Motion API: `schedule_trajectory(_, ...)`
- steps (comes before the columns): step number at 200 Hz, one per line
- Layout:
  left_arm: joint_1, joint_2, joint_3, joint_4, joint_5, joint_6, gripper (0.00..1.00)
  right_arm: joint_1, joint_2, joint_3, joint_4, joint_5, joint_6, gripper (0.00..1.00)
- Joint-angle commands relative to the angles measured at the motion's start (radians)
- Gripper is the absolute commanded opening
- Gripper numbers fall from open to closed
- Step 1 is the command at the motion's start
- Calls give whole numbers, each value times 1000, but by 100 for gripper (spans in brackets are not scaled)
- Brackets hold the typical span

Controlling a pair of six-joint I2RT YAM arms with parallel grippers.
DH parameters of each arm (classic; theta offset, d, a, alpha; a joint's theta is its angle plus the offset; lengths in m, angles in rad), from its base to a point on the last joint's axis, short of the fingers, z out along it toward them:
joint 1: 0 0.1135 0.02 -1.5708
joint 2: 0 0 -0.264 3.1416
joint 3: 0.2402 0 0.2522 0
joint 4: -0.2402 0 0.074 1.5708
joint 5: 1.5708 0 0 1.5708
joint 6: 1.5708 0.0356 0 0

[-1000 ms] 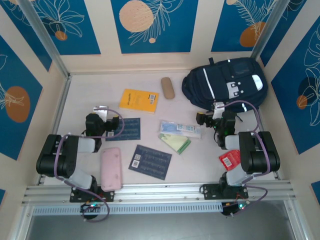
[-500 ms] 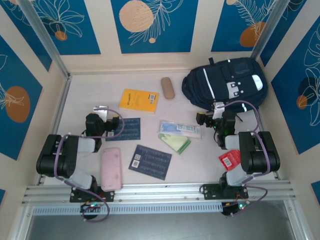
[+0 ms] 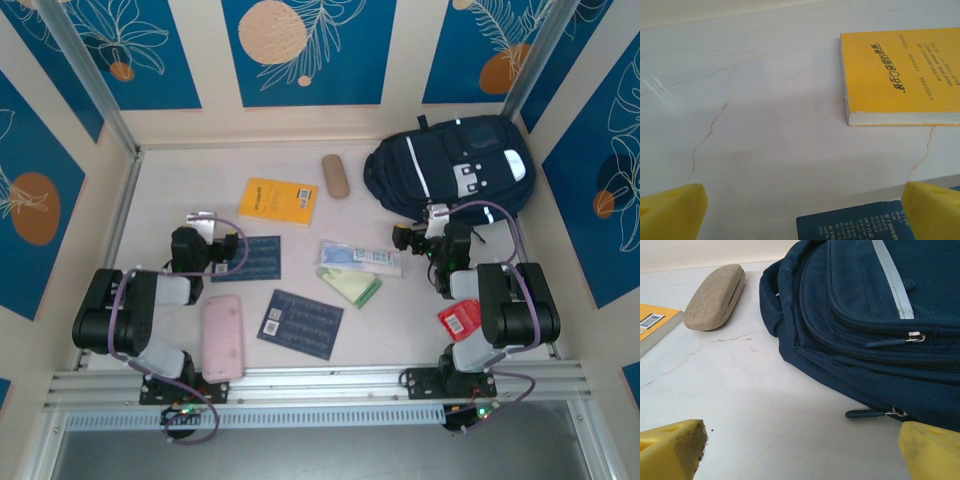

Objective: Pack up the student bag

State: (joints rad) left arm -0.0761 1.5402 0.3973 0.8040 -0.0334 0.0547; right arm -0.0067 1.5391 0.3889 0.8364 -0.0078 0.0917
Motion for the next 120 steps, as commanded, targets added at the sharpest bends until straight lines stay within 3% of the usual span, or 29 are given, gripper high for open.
schedule_trajectory(1,12,-5,12,13,23,-1,100,-4,-9,16,7,-5,-17,99)
schedule_trajectory(29,12,-15,19,1,20,-1,100,-9,-12,9,14,-14,-13,99)
schedule_trajectory(45,8,-96,123,-256,81,37,100,7,-51,-8,28,-19,-34,99)
schedule_trajectory(64,-31,-181,267,-525,73,77,100,64,-214,41,-187,87,-68,99)
schedule_trajectory(94,-179,-388,356,-599,44,89,100,261,-420,135,-337,210,-48,99)
schedule_trajectory(106,-260,-442,429,-719,28,81,100,359,-486,190,-429,221,-43,99)
schedule_trajectory(120,-333,-487,506,-864,102,52,100,502,-548,267,-561,281,-48,99)
